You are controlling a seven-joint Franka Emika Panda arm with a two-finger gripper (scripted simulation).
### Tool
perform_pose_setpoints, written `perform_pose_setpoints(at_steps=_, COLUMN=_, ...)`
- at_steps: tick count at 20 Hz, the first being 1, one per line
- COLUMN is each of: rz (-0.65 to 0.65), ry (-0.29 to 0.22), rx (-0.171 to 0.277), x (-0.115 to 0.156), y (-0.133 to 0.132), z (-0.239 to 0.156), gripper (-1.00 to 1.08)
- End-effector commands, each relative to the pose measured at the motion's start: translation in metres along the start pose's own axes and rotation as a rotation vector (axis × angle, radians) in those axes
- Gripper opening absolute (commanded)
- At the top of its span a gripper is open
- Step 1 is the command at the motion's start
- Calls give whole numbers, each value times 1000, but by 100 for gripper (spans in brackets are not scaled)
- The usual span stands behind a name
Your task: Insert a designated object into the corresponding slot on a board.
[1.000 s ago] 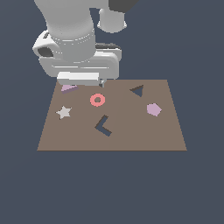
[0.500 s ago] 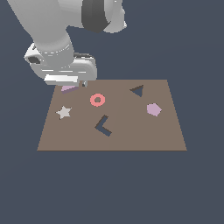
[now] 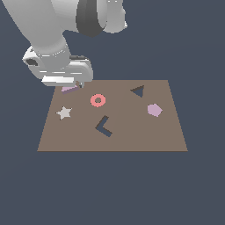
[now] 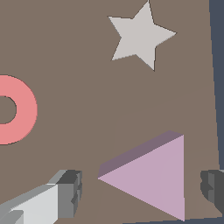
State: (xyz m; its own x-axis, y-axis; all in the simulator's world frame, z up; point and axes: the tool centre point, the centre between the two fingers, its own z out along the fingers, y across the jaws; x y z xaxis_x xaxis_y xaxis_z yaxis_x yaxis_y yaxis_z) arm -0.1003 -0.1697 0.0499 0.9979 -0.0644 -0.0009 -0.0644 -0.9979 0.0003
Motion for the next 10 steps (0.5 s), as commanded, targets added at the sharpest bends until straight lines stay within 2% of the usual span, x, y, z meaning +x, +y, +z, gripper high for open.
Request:
perform_pose_setpoints(at_steps=1, rz=0, ry=0, rx=0, x=0, y=0, z=1, gripper=100)
perform_pose_setpoints(at_steps=10, rz=-1, ry=1, rx=0, x=0, y=0, z=20, gripper=100)
